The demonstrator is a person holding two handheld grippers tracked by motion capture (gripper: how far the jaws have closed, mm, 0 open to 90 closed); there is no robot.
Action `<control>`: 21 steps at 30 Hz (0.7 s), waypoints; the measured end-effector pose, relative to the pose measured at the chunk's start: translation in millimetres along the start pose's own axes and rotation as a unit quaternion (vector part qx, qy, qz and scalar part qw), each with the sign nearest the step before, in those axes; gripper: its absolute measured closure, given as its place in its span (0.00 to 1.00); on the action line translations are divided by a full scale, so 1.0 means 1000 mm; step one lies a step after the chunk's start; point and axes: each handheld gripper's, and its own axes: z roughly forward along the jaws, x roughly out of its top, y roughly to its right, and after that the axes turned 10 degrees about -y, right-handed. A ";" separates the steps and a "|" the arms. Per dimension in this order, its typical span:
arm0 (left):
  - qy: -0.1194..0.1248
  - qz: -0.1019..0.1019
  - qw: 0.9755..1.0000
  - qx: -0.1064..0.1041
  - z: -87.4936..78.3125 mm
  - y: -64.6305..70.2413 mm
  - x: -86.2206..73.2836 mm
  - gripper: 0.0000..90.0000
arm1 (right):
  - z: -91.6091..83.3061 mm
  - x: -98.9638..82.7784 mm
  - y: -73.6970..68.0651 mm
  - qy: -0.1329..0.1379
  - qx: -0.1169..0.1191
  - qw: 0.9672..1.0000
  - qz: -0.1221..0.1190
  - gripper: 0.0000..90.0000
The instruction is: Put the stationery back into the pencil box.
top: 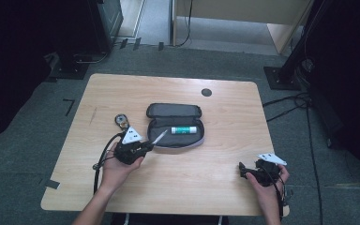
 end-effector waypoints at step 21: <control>0.007 0.003 1.000 -0.023 0.027 -0.021 0.035 0.90 | 0.000 0.000 0.000 0.002 0.001 1.000 -0.002 0.03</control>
